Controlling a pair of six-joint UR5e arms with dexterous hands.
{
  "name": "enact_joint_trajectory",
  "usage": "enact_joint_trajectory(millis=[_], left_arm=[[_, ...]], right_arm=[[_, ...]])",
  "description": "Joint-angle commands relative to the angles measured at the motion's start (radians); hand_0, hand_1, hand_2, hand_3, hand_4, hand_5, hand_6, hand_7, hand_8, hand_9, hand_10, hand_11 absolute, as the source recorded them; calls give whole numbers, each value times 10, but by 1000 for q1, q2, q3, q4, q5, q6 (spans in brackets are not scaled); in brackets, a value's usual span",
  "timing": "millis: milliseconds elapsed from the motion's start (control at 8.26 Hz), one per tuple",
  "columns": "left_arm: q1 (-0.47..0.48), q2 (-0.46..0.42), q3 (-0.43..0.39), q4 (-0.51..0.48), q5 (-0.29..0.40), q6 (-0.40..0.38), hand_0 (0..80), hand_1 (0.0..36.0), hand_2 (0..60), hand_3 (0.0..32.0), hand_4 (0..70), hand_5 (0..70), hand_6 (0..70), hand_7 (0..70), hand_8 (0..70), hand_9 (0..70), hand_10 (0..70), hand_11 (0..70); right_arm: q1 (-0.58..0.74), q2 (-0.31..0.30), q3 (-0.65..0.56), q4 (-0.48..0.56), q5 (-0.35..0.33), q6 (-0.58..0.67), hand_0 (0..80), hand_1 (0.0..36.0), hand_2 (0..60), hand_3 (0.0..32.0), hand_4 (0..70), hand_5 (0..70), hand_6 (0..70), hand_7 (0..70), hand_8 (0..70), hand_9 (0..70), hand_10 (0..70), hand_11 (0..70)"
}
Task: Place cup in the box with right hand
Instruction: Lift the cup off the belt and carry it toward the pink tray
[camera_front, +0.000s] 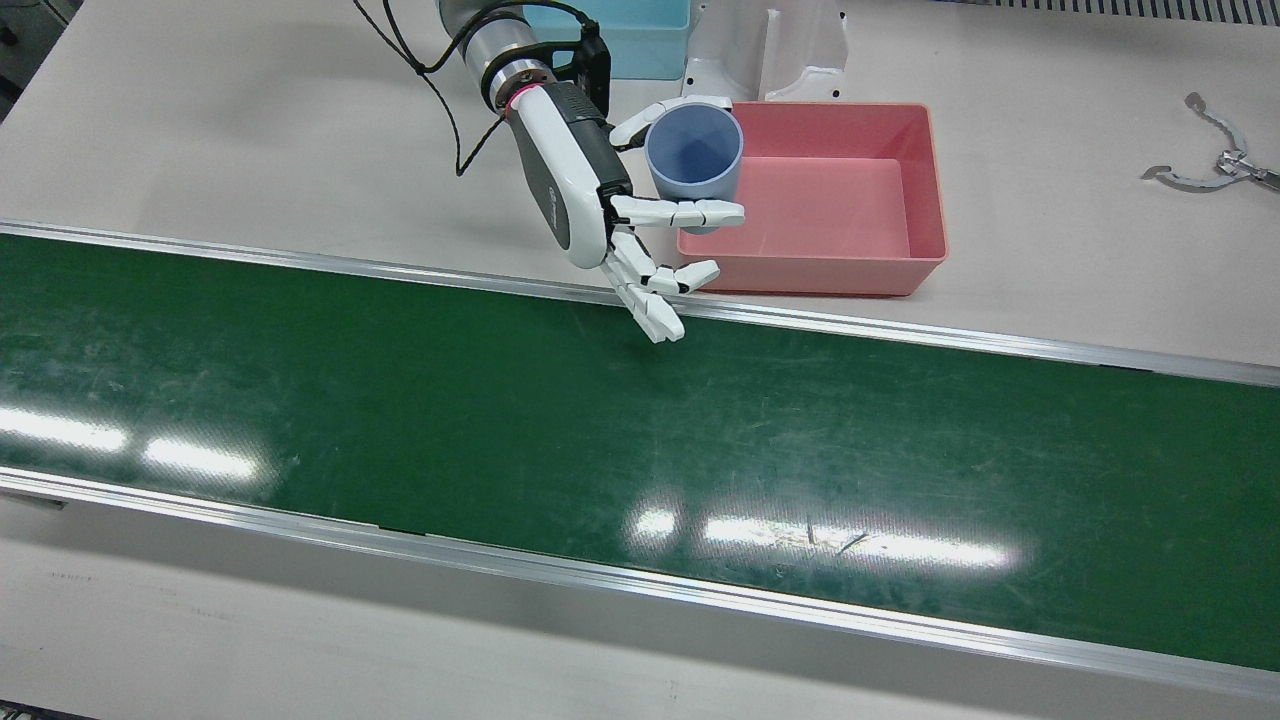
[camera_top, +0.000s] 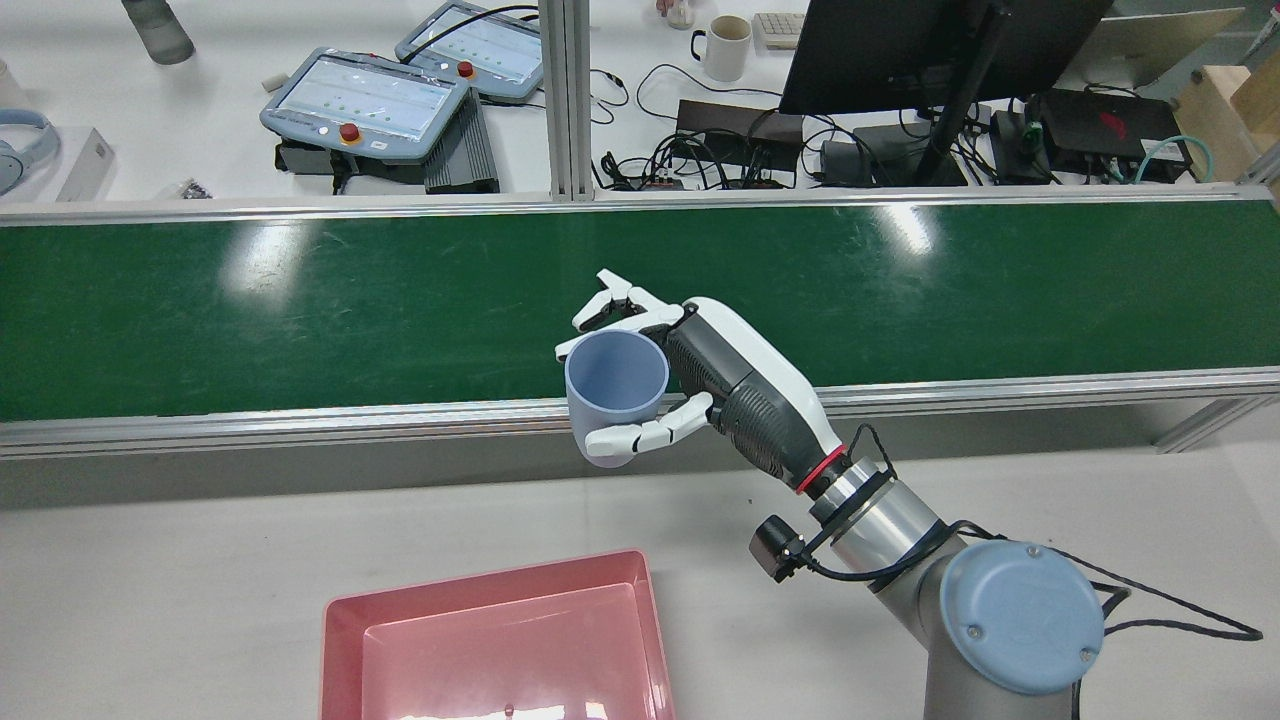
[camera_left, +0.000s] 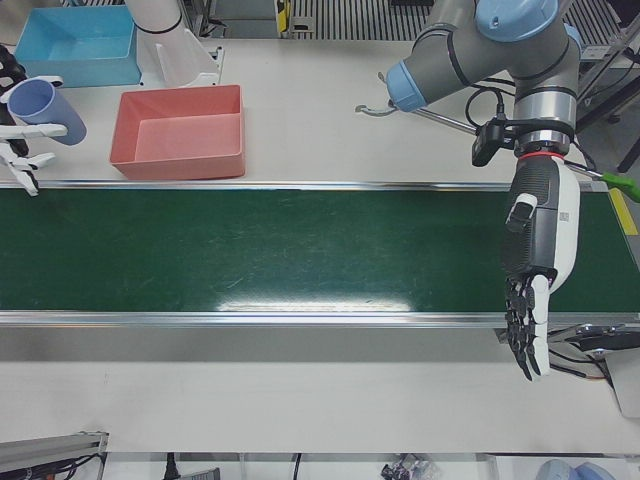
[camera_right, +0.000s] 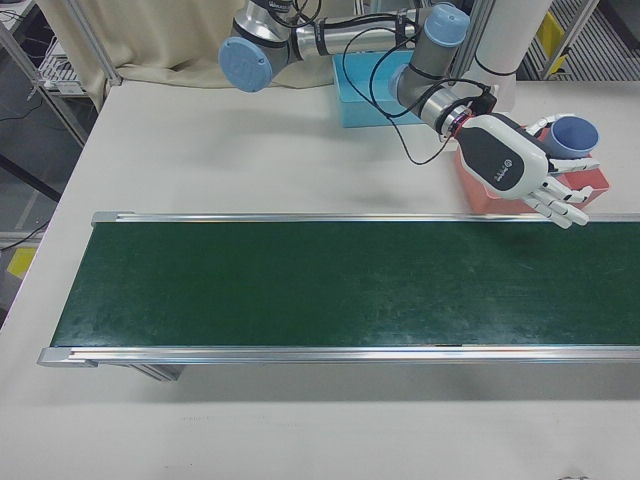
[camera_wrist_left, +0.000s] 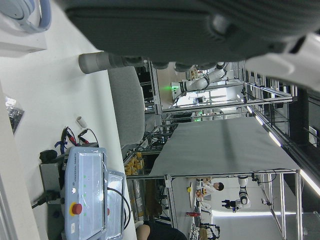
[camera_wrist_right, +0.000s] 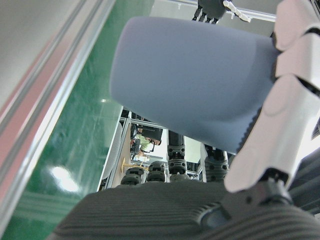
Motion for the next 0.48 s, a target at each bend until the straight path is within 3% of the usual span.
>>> enact_joint_trajectory(millis=[0,363], left_arm=[[0,2,0,0,0,0,0,0,0,0,0,0,0,0,0,0,0,0],[-1,0,0,0,0,0,0,0,0,0,0,0,0,0,0,0,0,0]], right_arm=[[-95,-1,-3,6,2,-42,503,360,600,0,368,81,107,426,17,86,32,74],[-179,-2,1,9,45,-53,513,360,600,0,375,79,106,424,14,81,28,67]])
